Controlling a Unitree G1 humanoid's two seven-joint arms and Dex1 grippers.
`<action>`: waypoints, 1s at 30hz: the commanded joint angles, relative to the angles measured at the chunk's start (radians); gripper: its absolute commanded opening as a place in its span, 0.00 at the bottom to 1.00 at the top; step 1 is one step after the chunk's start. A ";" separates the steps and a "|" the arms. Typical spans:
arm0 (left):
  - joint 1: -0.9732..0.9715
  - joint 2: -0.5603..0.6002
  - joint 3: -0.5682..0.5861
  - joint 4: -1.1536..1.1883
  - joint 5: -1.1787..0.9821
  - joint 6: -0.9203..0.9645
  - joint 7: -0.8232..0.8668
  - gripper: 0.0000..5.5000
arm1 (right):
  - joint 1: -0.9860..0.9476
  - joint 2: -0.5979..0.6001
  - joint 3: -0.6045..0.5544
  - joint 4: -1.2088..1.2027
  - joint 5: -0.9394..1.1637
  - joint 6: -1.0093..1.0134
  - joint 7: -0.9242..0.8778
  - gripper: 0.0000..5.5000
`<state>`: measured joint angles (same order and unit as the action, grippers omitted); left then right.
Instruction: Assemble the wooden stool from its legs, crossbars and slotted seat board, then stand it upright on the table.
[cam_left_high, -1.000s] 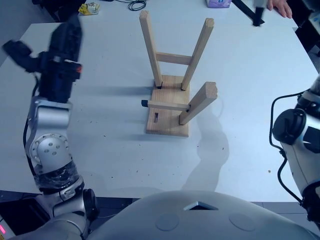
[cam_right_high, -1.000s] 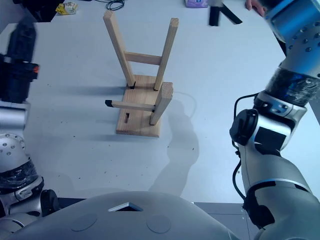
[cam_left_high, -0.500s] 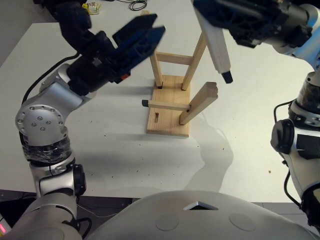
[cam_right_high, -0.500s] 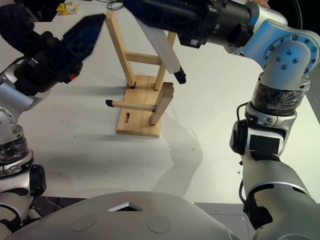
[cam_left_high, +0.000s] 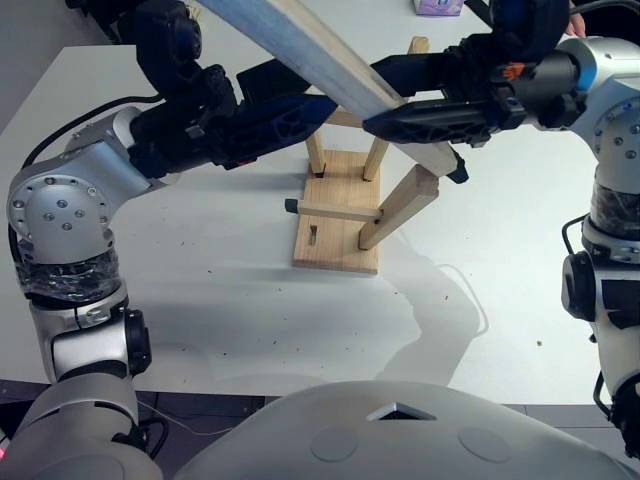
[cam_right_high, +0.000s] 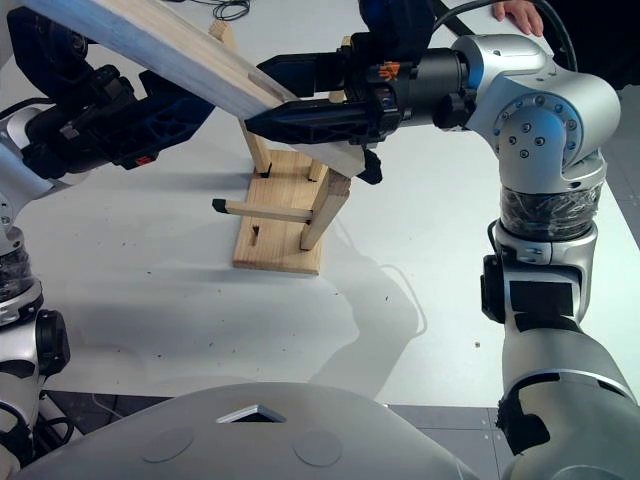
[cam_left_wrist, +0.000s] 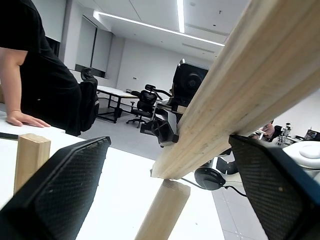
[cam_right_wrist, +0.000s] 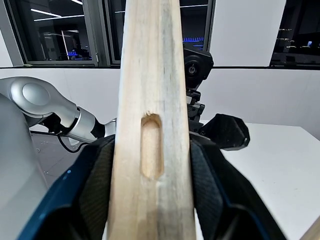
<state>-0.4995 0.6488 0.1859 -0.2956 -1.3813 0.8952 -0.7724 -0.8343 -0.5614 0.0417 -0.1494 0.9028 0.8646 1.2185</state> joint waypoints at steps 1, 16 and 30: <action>0.002 -0.005 -0.014 -0.044 -0.010 0.022 -0.023 0.80 | 0.022 0.004 0.040 0.017 -0.047 0.001 -0.018 0.37; -0.001 -0.062 0.016 -0.031 0.165 -0.132 -0.053 0.80 | -0.037 0.025 0.066 0.115 -0.124 -0.078 0.007 0.37; 0.000 -0.107 0.031 -0.082 0.105 -0.140 -0.022 0.76 | -0.065 0.038 0.105 0.139 -0.158 -0.099 0.060 0.37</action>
<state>-0.4897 0.5411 0.2098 -0.3662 -1.2800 0.7609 -0.8018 -0.8954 -0.5278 0.1152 -0.0209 0.7787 0.7614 1.2692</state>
